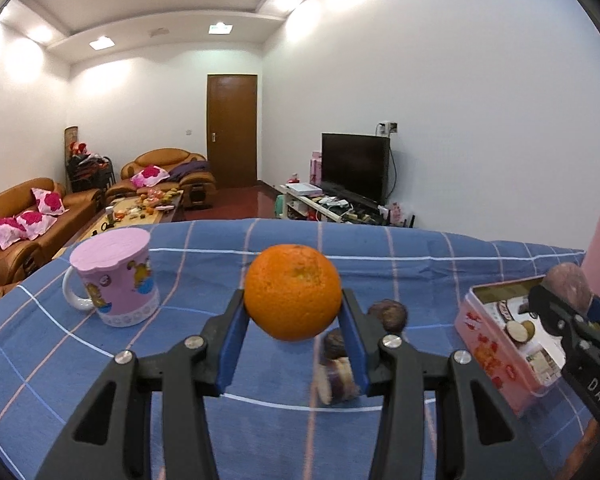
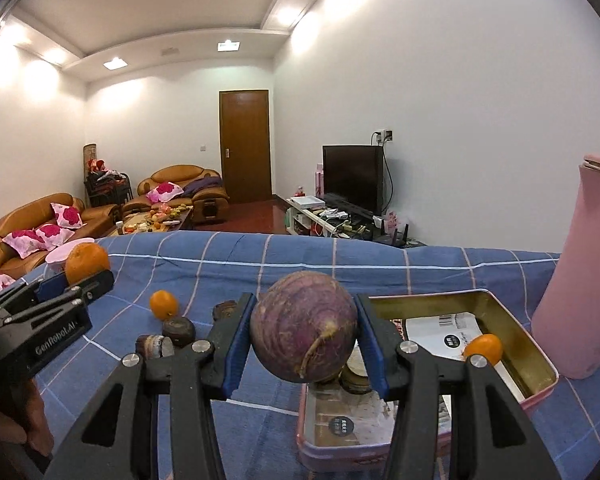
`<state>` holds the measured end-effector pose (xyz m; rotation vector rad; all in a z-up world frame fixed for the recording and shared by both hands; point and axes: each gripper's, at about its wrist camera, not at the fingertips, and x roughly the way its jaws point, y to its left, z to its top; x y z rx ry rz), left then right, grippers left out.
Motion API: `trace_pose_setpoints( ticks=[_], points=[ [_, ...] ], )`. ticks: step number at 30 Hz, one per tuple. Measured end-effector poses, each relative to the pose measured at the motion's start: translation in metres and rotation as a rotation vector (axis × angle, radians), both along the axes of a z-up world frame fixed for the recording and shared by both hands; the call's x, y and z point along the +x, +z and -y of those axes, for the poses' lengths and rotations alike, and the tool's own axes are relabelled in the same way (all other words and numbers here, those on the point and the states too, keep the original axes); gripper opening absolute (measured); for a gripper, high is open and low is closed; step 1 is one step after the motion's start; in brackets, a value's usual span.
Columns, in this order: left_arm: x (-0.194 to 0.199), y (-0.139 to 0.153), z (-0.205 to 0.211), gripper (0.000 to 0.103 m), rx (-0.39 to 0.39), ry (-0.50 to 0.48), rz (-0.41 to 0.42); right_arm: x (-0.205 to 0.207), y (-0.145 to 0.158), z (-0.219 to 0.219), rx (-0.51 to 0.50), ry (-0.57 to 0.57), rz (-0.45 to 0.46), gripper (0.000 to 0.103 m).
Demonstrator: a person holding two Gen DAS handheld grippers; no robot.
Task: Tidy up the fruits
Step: 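Carry the orange and purple fruit into the pink tin and open both tools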
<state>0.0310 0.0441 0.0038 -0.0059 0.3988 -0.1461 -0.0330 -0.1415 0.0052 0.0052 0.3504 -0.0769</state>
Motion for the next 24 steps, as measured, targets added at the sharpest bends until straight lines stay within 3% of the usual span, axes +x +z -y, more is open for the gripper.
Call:
trace_pose_setpoints(
  ticks=[24],
  points=[
    [-0.029,0.005,0.091,0.047,-0.004,-0.119,0.028,-0.032,0.007,0.069,0.012,-0.113,0.028,0.051]
  ],
)
